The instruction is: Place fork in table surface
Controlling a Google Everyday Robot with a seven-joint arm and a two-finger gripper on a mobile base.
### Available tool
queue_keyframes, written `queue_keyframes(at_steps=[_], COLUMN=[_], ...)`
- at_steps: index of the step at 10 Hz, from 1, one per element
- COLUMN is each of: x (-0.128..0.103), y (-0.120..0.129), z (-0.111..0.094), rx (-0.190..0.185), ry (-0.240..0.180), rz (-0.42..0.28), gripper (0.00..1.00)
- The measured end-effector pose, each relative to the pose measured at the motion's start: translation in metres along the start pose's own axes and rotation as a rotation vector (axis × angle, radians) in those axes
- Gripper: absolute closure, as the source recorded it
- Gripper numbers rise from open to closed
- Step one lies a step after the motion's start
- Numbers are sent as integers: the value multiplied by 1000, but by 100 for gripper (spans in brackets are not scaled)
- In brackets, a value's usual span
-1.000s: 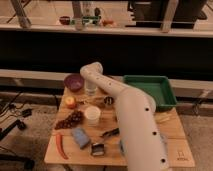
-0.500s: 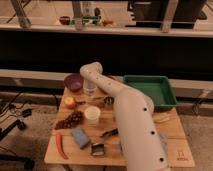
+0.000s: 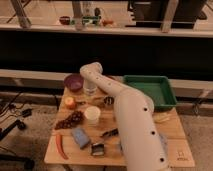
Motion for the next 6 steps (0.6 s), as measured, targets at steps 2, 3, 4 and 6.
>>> queue_keyframes(at_steps=[2, 3, 4, 6], x=[28, 40, 44, 47], y=[4, 5, 4, 2], z=[-11, -15, -18, -23], rx=[31, 45, 53, 72], ry=[18, 22, 23, 25], rz=[30, 45, 54, 60], gripper=[91, 91, 91, 91])
